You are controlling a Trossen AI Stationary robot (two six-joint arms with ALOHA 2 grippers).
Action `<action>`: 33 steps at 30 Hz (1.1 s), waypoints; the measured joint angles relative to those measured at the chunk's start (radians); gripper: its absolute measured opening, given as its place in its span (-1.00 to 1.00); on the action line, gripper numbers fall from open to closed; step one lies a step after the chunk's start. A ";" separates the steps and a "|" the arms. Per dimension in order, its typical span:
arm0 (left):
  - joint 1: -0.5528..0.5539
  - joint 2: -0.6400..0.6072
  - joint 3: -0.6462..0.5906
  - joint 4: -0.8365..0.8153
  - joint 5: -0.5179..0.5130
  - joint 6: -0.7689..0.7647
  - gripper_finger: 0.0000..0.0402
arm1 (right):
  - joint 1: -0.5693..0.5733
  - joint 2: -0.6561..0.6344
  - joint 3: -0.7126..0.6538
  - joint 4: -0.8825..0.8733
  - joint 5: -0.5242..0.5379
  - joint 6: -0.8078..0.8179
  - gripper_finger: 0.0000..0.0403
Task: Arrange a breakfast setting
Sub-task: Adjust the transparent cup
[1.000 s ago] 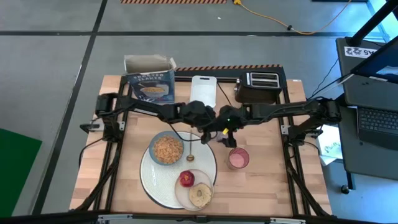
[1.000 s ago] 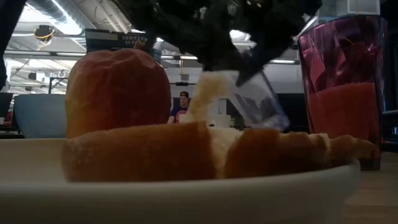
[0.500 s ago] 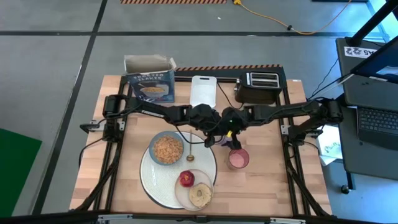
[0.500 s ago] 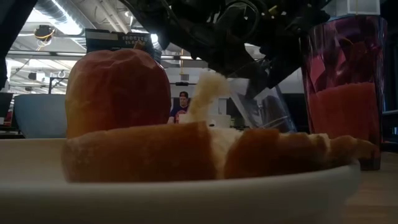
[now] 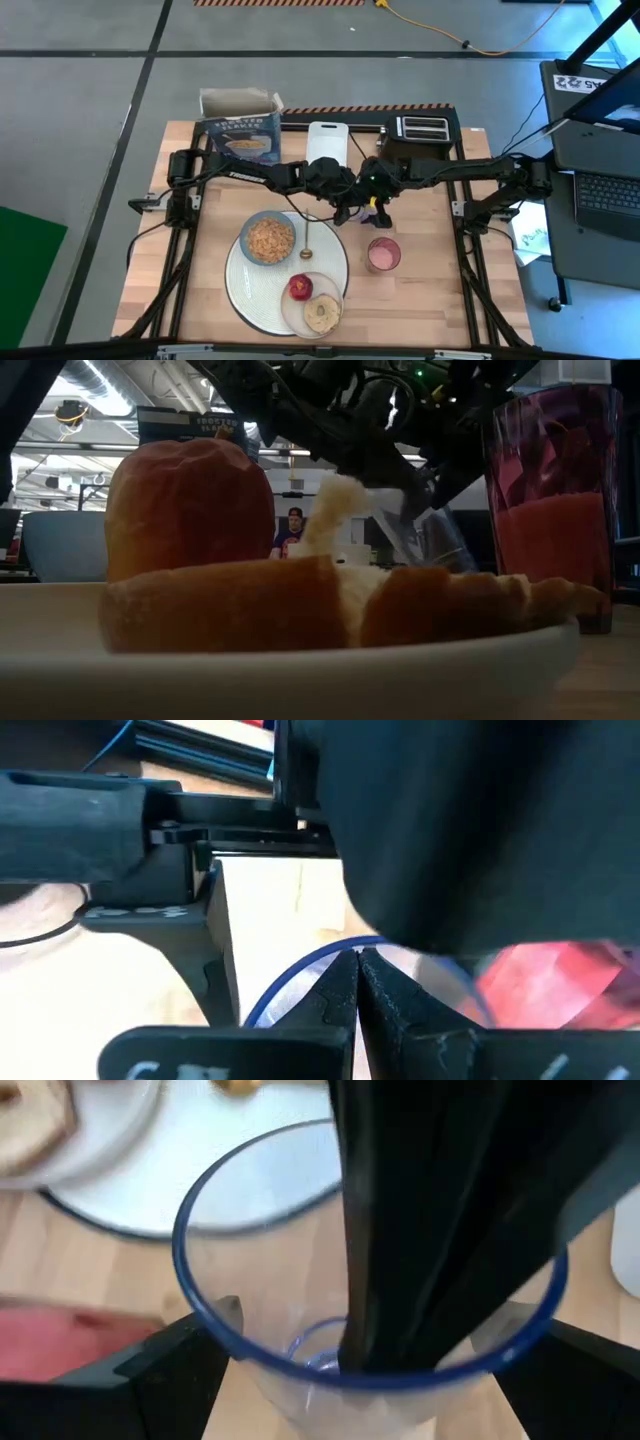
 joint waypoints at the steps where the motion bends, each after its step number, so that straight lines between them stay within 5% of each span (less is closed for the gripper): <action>1: 0.003 0.000 0.000 0.014 0.006 -0.013 -1.00 | 0.001 -0.001 0.001 -0.023 0.015 -0.013 0.96; 33: 0.029 -0.002 -0.001 0.048 0.022 -0.019 -1.00 | 0.003 0.002 -0.002 0.027 -0.039 -0.047 0.96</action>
